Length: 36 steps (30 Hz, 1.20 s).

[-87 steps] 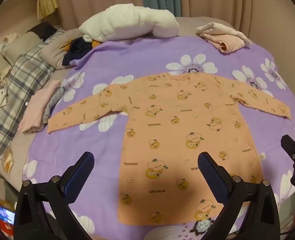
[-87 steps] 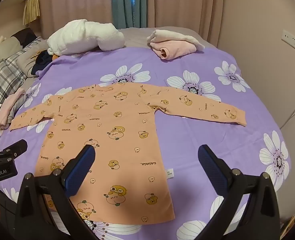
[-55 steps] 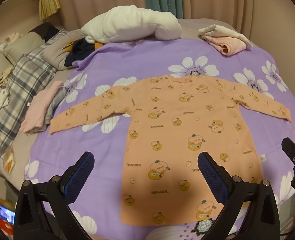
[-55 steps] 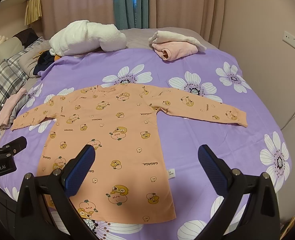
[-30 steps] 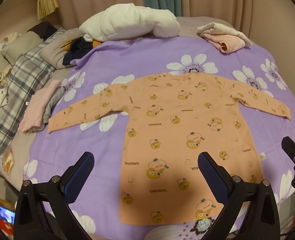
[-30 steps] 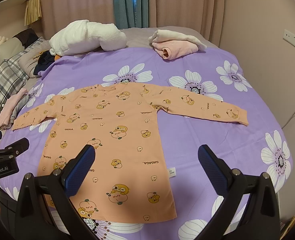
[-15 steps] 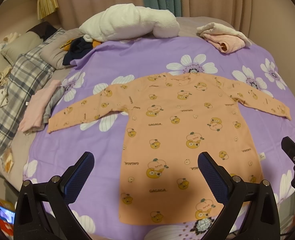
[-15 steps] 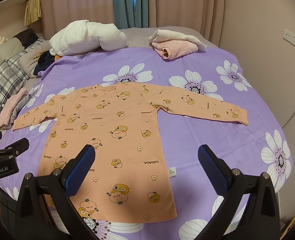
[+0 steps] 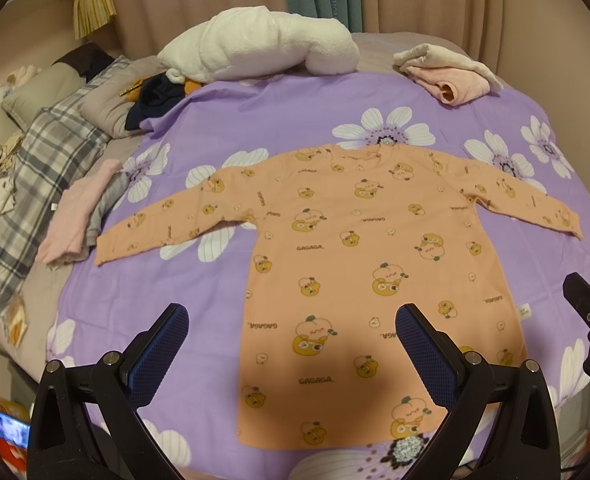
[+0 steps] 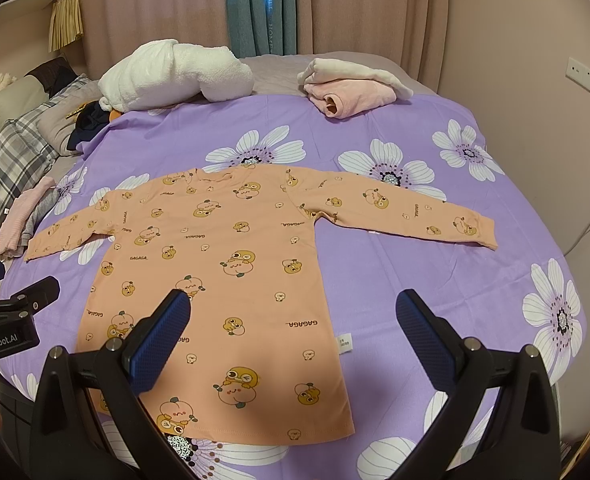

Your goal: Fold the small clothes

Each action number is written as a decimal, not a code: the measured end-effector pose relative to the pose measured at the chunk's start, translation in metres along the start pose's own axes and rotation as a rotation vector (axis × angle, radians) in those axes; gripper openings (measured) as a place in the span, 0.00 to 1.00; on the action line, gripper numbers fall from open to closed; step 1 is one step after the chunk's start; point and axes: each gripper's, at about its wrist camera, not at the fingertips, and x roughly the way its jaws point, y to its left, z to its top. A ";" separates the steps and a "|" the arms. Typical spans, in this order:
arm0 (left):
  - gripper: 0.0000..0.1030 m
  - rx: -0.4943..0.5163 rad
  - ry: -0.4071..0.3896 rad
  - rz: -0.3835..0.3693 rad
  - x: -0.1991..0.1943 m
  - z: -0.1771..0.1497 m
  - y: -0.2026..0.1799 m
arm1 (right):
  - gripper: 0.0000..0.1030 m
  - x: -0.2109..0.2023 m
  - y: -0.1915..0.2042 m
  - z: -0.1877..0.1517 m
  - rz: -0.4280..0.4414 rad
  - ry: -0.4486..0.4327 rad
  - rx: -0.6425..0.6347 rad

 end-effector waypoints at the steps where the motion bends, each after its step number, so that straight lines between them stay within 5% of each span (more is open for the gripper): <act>1: 0.99 0.000 -0.001 0.000 0.000 0.000 0.000 | 1.00 0.000 0.000 0.000 0.001 0.000 0.000; 12: 0.99 -0.003 0.014 -0.011 0.008 -0.004 -0.002 | 1.00 0.004 -0.002 -0.004 0.000 0.011 0.013; 17: 0.99 -0.066 0.068 -0.076 0.034 -0.005 0.001 | 1.00 0.022 -0.024 -0.014 0.122 0.056 0.081; 24: 0.99 -0.197 0.150 -0.260 0.076 -0.005 0.009 | 1.00 0.073 -0.124 -0.034 0.332 0.077 0.456; 28: 0.99 -0.297 0.172 -0.344 0.097 -0.005 0.016 | 1.00 0.101 -0.193 -0.051 0.299 0.052 0.671; 36: 0.99 -0.373 0.199 -0.368 0.122 0.010 0.019 | 0.94 0.138 -0.289 -0.060 0.267 -0.019 0.955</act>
